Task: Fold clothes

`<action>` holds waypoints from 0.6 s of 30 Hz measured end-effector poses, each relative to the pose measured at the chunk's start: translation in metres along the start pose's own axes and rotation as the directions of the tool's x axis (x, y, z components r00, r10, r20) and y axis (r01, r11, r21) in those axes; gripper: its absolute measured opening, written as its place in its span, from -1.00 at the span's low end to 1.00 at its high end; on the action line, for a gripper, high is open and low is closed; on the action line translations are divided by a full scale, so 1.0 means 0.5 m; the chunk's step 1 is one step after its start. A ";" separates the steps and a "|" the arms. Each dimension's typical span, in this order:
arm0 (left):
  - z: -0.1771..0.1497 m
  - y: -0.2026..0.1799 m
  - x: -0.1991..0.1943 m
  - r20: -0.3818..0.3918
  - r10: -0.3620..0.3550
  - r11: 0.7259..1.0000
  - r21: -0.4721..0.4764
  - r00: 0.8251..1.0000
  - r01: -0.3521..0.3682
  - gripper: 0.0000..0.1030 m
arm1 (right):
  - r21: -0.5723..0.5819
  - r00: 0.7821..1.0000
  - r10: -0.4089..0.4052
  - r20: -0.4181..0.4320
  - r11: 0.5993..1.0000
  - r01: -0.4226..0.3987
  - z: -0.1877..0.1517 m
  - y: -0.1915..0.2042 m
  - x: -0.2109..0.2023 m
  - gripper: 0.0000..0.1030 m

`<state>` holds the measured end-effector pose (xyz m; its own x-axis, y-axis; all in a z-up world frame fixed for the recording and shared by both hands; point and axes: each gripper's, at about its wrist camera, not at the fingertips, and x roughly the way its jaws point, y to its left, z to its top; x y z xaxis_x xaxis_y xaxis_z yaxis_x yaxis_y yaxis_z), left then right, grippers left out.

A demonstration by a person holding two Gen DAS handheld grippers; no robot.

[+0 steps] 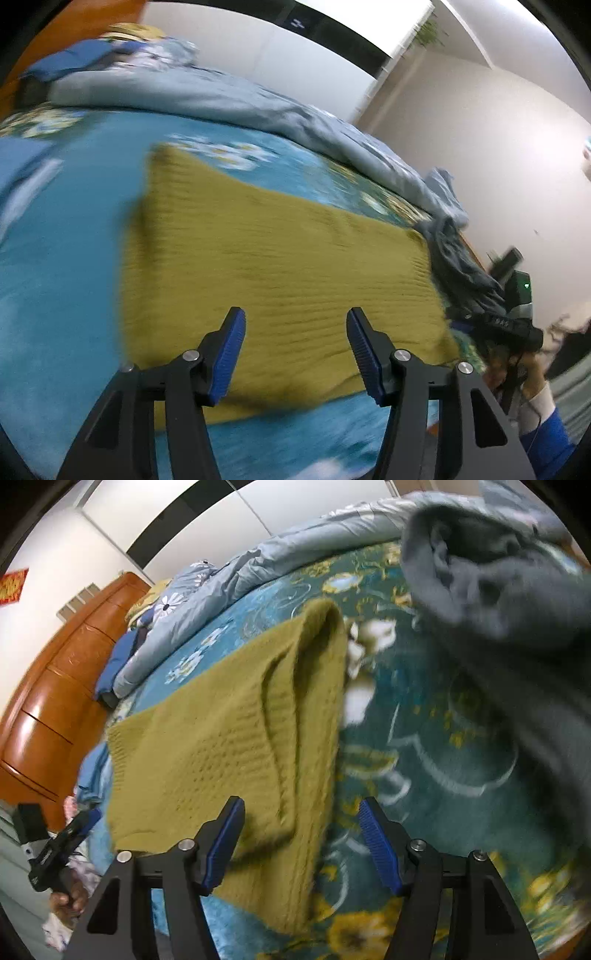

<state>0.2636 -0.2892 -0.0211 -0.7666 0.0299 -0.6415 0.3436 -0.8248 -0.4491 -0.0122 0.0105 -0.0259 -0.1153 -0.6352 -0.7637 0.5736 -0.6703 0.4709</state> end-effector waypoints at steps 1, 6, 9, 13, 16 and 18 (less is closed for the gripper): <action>0.006 -0.020 0.021 -0.018 -0.010 1.000 0.012 1.000 0.010 0.13 | 0.005 1.000 0.010 -0.004 1.000 -0.010 -0.005 0.003 0.004 0.32; 0.004 -0.097 0.121 -0.101 -0.008 0.998 0.064 0.995 0.014 0.13 | 0.039 0.999 0.036 -0.002 0.999 -0.036 -0.018 0.014 0.032 0.32; -0.019 -0.114 0.140 -0.113 -0.013 0.997 0.070 0.993 0.021 -0.06 | 0.063 0.999 0.042 0.018 0.997 -0.043 -0.021 0.015 0.032 0.30; -0.037 -0.118 0.150 -0.137 0.006 0.998 0.070 0.990 0.003 -0.82 | 0.085 0.999 0.042 0.030 0.995 -0.045 -0.023 0.014 0.029 -0.29; -0.053 -0.113 0.160 -0.152 0.011 0.998 0.060 0.988 -0.002 -0.84 | 0.075 0.999 0.042 0.034 0.996 -0.045 -0.021 0.024 0.023 -0.55; -0.057 -0.114 0.165 -0.150 0.019 0.998 0.066 0.988 -0.010 -0.84 | 0.049 0.999 0.021 0.036 0.999 -0.023 -0.014 0.044 0.014 -0.57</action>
<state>0.1960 -0.2237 -0.0660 -0.6696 0.0984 -0.7362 0.3146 -0.8603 -0.4011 0.0056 -0.0059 -0.0239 -0.1324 -0.6625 -0.7372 0.5356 -0.6737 0.5092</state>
